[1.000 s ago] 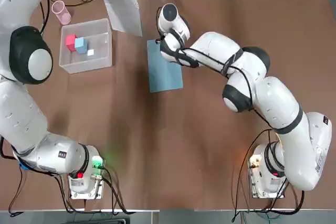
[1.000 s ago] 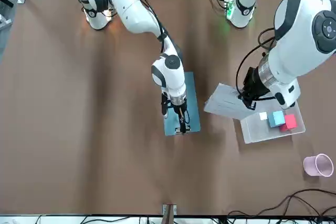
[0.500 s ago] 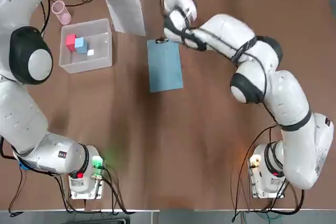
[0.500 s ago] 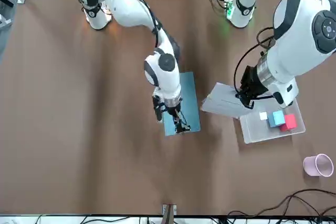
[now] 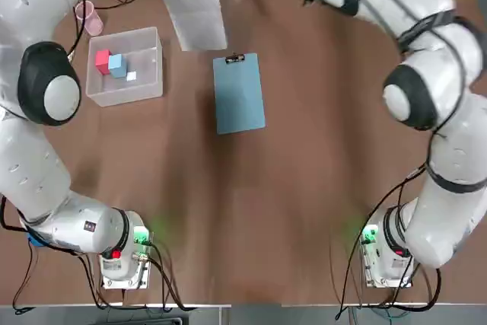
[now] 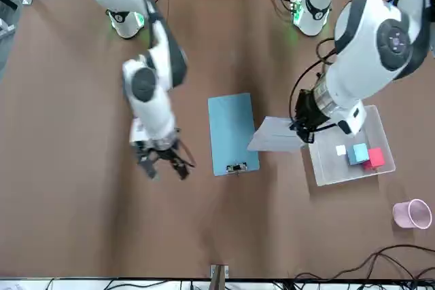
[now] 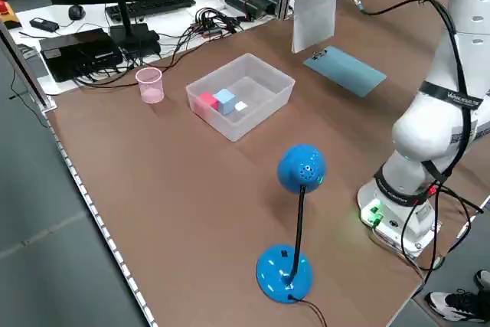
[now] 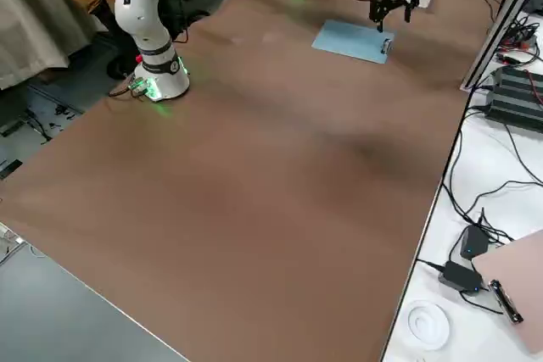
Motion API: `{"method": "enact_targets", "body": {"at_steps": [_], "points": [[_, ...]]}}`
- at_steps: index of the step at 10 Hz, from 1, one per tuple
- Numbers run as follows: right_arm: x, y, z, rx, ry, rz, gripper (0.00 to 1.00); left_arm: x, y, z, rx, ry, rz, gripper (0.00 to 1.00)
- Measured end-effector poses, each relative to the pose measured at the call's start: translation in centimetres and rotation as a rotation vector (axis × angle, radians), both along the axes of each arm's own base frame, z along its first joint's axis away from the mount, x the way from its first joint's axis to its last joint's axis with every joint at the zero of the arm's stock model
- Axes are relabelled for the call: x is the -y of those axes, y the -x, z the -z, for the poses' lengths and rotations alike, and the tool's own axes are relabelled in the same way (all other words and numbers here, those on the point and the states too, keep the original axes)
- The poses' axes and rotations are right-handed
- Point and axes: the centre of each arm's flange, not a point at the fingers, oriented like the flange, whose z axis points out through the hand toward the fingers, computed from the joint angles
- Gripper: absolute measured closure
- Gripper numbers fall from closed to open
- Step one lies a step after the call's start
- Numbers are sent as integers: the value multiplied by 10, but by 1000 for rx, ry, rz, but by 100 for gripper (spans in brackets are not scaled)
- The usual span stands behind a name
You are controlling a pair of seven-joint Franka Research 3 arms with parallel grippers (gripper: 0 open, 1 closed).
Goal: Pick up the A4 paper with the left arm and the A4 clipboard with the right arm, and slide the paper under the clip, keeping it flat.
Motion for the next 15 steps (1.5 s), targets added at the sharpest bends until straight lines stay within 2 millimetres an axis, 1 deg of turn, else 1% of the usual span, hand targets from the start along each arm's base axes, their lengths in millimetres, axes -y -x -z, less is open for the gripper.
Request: {"method": "enact_targets", "body": {"at_steps": [1, 2, 3, 4, 5, 6, 7, 8, 9, 11, 12, 13, 15], "points": [[43, 2, -18, -25, 22, -73, 0, 20, 2, 4, 17, 16, -60, 99], [82, 4, -36, -48, 37, -132, 0, 45, 6, 10, 32, 30, -121, 99], [115, 6, -53, -62, 47, -181, 0, 66, 8, 17, 42, 49, -186, 99], [148, 8, -67, -77, 56, -232, 0, 81, 9, 28, 48, 61, -240, 99], [179, 11, -80, -93, 65, -285, 0, 95, 12, 45, 52, 47, -259, 99], [209, 14, -92, -105, 71, -337, 0, 109, 20, 62, 56, 22, -259, 99], [237, 18, -102, -115, 77, -386, 0, 120, 30, 75, 57, -6, -247, 99], [266, 24, -112, -124, 80, -430, 0, 127, 35, 80, 84, -36, -225, 99], [291, 31, -124, -127, 82, -465, 0, 129, 34, 80, 139, -60, -207, 99], [328, 50, -143, -134, 79, -516, 0, 126, 25, 78, 227, -60, -222, 99], [341, 60, -147, -138, 75, -538, 0, 125, 22, 78, 258, -71, -217, 99], [348, 68, -147, -141, 71, -547, 0, 126, 19, 81, 283, -66, -210, 99], [352, 79, -144, -157, 69, -551, 1, 132, 14, 99, 307, -50, -209, 99]]}}
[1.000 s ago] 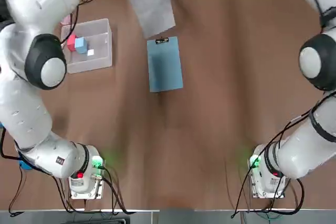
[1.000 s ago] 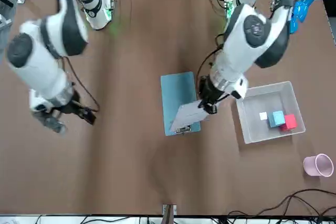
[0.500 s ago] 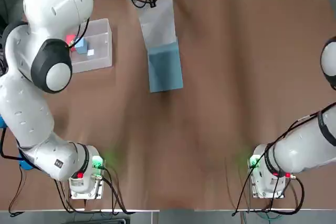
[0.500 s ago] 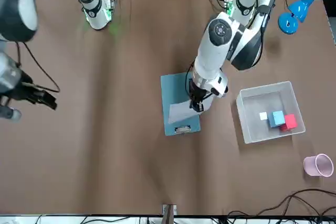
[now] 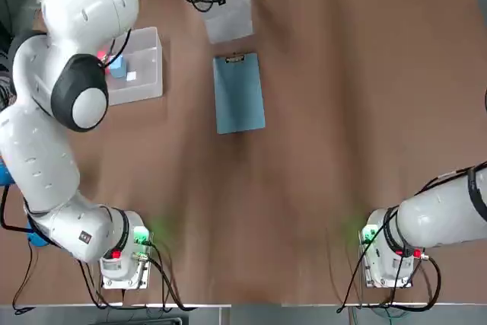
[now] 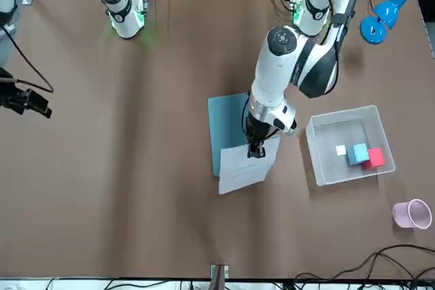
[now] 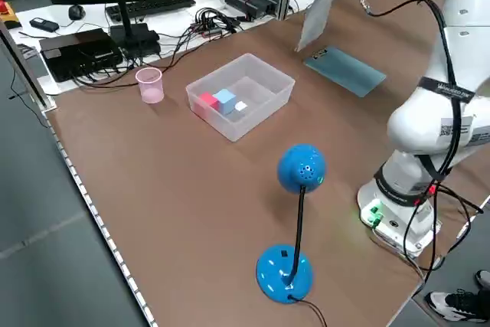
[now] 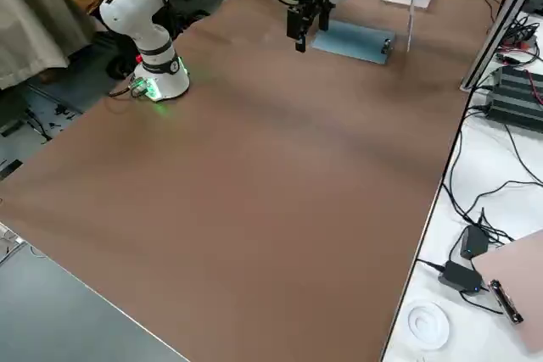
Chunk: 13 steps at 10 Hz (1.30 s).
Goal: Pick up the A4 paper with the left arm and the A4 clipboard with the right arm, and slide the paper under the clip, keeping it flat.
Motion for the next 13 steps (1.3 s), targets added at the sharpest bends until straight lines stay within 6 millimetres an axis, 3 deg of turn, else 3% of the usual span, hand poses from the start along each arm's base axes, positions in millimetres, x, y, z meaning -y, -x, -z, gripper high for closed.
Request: {"method": "enact_targets", "body": {"at_steps": [2, 4, 8, 13], "points": [[0, 16, -12, -9, -2, -5, 0, 20, 15, 24, -5, -31, -8, 99], [-5, 21, -30, 25, -2, -17, 1, 49, 58, 57, -54, -81, 48, 99], [-6, 19, -59, 87, 5, -20, 0, 53, 132, 77, -126, -172, 125, 99], [-5, 12, -47, 64, 8, -16, 0, 61, 174, 106, -218, -204, 154, 99]]}}
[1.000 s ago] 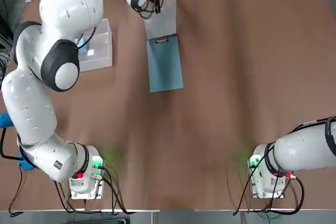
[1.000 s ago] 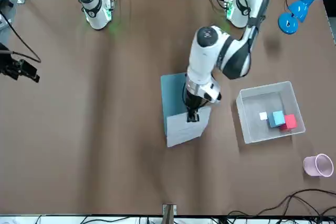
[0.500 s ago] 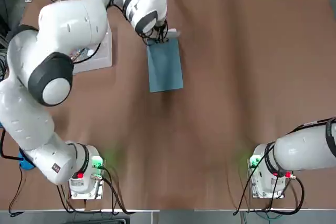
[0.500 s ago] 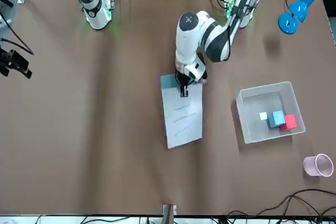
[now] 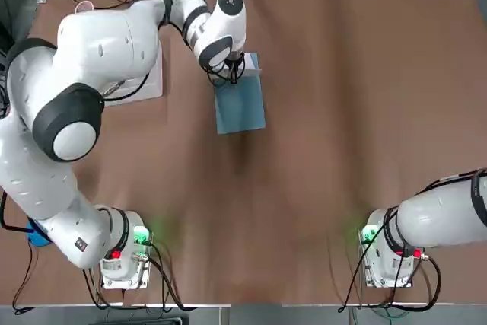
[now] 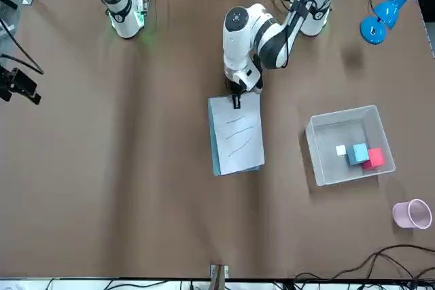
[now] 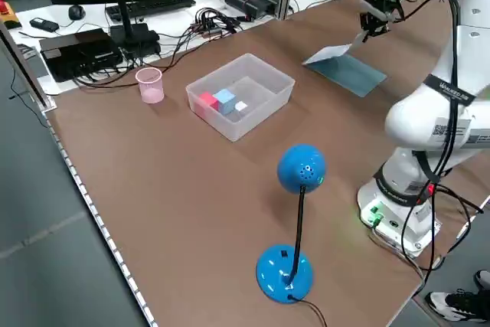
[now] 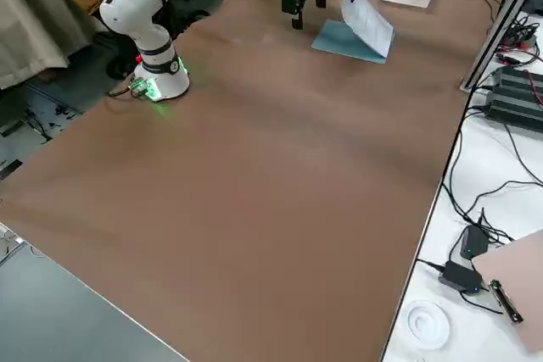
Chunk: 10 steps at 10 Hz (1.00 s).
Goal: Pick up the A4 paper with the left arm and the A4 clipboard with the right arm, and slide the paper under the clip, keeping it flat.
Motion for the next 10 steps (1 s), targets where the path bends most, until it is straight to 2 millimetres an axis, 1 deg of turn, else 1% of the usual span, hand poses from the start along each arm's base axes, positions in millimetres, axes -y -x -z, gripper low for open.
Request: {"method": "enact_targets", "body": {"at_steps": [1, 2, 4, 5, 7, 10], "points": [[0, -1, 1, -3, 0, -1, 0, 0, 2, 2, -14, 5, -9, 99], [-1, -1, 2, -5, 1, -2, 0, 4, 8, 3, -26, 11, -5, 99], [-2, -1, 3, -6, 2, -3, 0, 20, 31, 9, -49, 12, 36, 99], [-2, -1, 3, -6, 3, -4, 0, 22, 39, 13, -57, 8, 48, 99], [-3, -2, 3, -5, 3, -5, 0, 23, 45, 18, -66, 1, 56, 99], [-3, -2, 3, -5, 4, -5, 0, 21, 42, 18, -64, 4, 50, 99]]}}
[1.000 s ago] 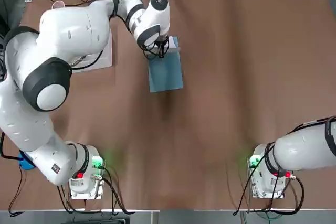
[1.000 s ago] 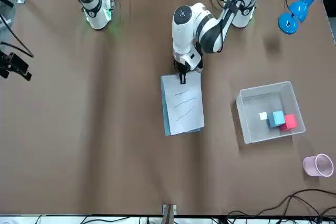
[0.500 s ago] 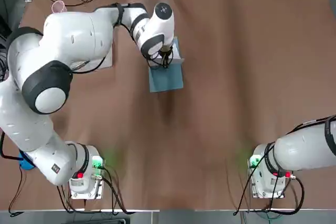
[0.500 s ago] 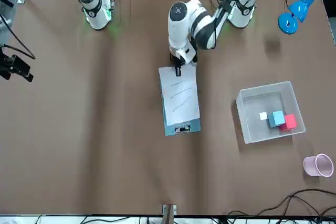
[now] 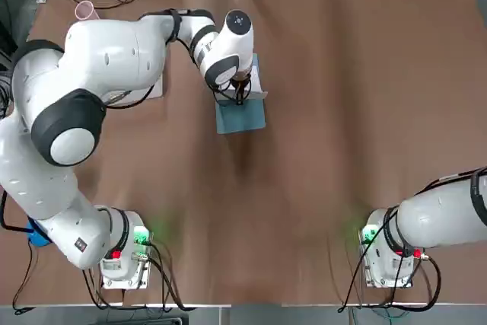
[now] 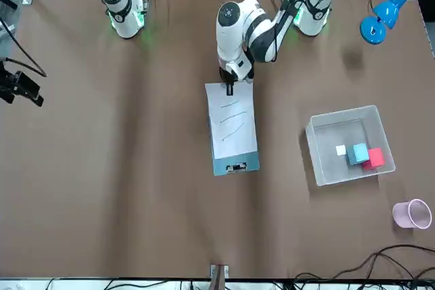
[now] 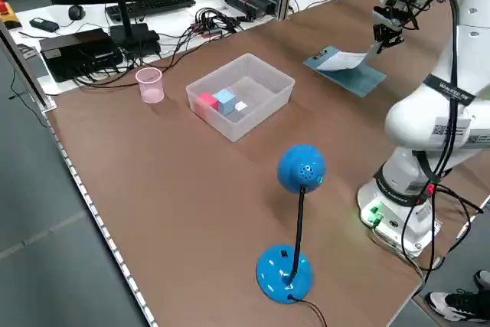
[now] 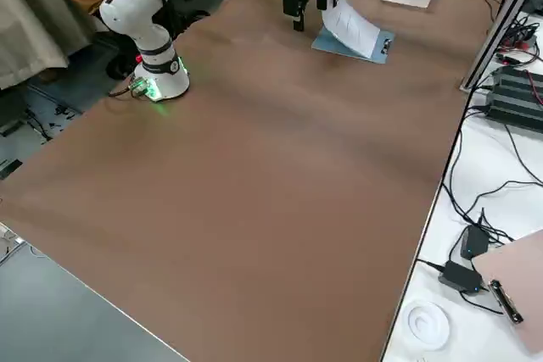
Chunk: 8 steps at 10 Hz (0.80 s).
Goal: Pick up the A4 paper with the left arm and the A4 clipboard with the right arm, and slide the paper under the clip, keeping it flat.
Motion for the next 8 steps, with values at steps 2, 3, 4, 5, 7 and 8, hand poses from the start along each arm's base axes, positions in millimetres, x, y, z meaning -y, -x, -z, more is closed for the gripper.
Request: {"method": "enact_targets", "body": {"at_steps": [2, 3, 4, 5, 7, 8], "points": [[0, 0, 0, 0, 0, 0, 0, -5, -12, -3, 19, 29, -18, 99], [0, 0, 0, 0, 0, 0, 0, -7, -18, -1, 25, 42, -23, 99], [0, 0, 0, 0, 0, -1, 0, -8, -23, 5, 25, 49, -25, 99], [-1, 0, 0, 0, 0, -1, 0, -7, -25, 9, 23, 52, -22, 99], [-1, 0, 0, 0, 0, -2, 0, -5, -29, 11, 22, 54, -5, 99], [-1, 0, 0, 0, 0, -2, 0, -9, -33, 10, 24, 53, 8, 99]]}}
